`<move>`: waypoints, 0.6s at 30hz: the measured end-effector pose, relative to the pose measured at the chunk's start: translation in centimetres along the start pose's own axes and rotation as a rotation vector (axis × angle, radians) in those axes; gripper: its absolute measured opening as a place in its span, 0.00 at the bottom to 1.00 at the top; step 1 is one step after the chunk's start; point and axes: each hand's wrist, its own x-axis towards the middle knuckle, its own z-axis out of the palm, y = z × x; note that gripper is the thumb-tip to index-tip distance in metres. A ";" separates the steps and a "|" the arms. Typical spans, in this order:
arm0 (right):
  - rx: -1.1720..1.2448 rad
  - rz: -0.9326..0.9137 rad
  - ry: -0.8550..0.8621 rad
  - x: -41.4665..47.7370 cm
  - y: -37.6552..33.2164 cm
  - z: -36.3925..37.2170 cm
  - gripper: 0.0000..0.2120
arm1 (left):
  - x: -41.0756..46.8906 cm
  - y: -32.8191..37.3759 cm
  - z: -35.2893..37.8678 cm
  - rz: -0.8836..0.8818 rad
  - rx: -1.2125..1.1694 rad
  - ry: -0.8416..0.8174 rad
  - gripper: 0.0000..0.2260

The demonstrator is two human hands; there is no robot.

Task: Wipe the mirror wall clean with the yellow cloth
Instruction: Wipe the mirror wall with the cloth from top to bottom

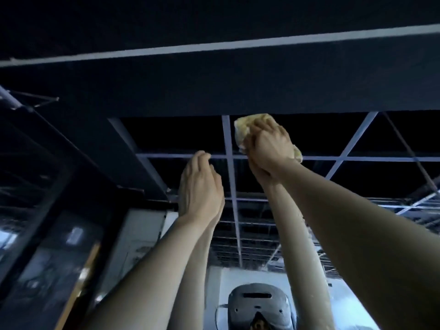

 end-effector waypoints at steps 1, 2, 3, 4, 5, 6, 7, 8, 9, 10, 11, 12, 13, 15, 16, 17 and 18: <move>0.002 0.042 -0.002 0.9 0.0 0.4 0.17 | -0.1 -0.3 0.0 -0.015 0.005 -0.011 0.14; 0.003 0.068 -0.005 1.2 -0.2 0.5 0.17 | -0.3 -0.4 0.0 -0.027 0.006 -0.020 0.15; 0.004 0.078 -0.009 1.0 -0.6 0.4 0.18 | -0.5 -0.3 0.0 -0.027 0.015 -0.028 0.15; 0.008 0.072 -0.014 0.4 -1.1 0.1 0.19 | -0.6 -0.2 -0.1 -0.016 0.026 -0.036 0.15; 0.011 0.046 -0.024 -0.5 -1.6 -0.2 0.20 | -0.7 0.0 -0.1 -0.004 0.028 -0.036 0.16; 0.008 0.005 -0.034 -1.6 -2.1 -0.5 0.20 | -0.6 0.3 -0.2 -0.001 0.024 -0.031 0.16; 0.012 -0.049 -0.036 -2.7 -2.6 -0.5 0.20 | -0.5 0.5 -0.3 -0.008 0.018 -0.024 0.17; 0.027 -0.110 -0.032 -3.9 -3.2 -0.4 0.20 | -0.5 0.5 -0.3 -0.022 0.011 -0.022 0.16; 0.049 -0.175 -0.024 -4.8 -3.4 0.0 0.21 | -0.5 0.5 -0.4 -0.036 0.007 -0.025 0.16; 0.060 -0.231 -0.022 -5.0 -3.3 0.2 0.21 | -0.4 0.5 -0.4 -0.041 0.010 -0.028 0.16; 0.061 -0.260 -0.034 -4.5 -2.9 0.3 0.21 | -0.4 0.4 -0.4 -0.035 0.019 -0.027 0.17; 0.052 -0.257 -0.037 -3.5 -2.1 0.4 0.21 | -0.4 0.2 -0.3 -0.028 0.036 -0.021 0.17; 0.038 -0.215 -0.024 -2.2 -1.1 0.4 0.21 | -0.4 0.0 -0.3 -0.022 0.056 -0.013 0.18; 0.024 -0.052 0.011 0.2 1.1 -0.4 0.19 | -0.4 -0.2 -0.2 -0.006 0.073 -0.002 0.19; 0.031 0.014 0.024 0.8 1.9 -0.7 0.19 | -0.4 -0.2 -0.1 0.006 0.067 0.000 0.19; 0.035 0.048 0.031 1.0 2.3 -0.9 0.18 | -0.5 -0.1 -0.2 0.015 0.058 -0.001 0.19; 0.030 0.066 0.023 0.6 2.3 -0.9 0.18 | -0.8 0.0 -0.2 0.016 0.053 -0.009 0.19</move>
